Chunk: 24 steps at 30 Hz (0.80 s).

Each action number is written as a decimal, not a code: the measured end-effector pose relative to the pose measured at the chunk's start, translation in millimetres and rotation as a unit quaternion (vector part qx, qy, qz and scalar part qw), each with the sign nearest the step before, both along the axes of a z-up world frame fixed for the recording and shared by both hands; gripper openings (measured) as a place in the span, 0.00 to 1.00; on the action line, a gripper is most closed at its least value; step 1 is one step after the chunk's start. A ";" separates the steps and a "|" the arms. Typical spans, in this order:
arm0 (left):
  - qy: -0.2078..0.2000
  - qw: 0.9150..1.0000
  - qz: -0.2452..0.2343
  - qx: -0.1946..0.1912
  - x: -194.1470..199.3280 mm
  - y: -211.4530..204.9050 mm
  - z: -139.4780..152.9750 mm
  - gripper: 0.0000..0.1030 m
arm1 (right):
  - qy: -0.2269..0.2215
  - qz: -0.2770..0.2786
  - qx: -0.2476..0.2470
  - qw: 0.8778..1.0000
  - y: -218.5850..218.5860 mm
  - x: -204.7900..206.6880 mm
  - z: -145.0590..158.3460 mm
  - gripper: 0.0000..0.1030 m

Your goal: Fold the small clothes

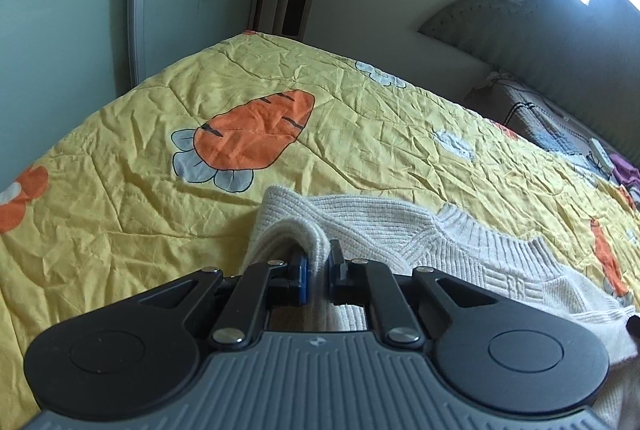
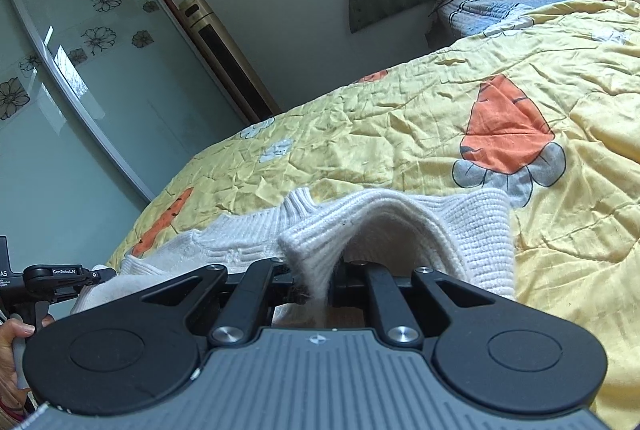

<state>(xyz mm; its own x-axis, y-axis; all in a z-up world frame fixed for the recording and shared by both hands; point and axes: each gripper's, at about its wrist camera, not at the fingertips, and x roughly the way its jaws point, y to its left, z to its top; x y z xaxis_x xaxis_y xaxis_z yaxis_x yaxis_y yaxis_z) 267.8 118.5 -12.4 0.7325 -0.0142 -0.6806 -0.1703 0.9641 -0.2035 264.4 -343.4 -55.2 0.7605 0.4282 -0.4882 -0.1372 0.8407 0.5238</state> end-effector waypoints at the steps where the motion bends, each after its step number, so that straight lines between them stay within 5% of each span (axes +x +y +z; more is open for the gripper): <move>1: 0.001 1.000 -0.001 0.003 0.7 -0.9 -0.1 0.09 | 0.002 0.000 0.000 1.000 0.2 1.3 -0.7 0.13; 17: 0.048 0.998 0.005 -0.033 19.4 9.4 -4.6 0.10 | 0.025 -0.004 0.006 1.000 -2.1 16.0 -7.5 0.21; 22: 0.065 0.993 0.022 -0.098 26.6 24.1 -7.2 0.17 | 0.031 -0.004 0.011 0.999 -2.6 19.7 -10.1 0.27; 24: 0.067 0.989 0.026 -0.133 28.5 31.0 -8.6 0.27 | 0.031 -0.004 0.013 0.999 -2.6 21.1 -10.6 0.33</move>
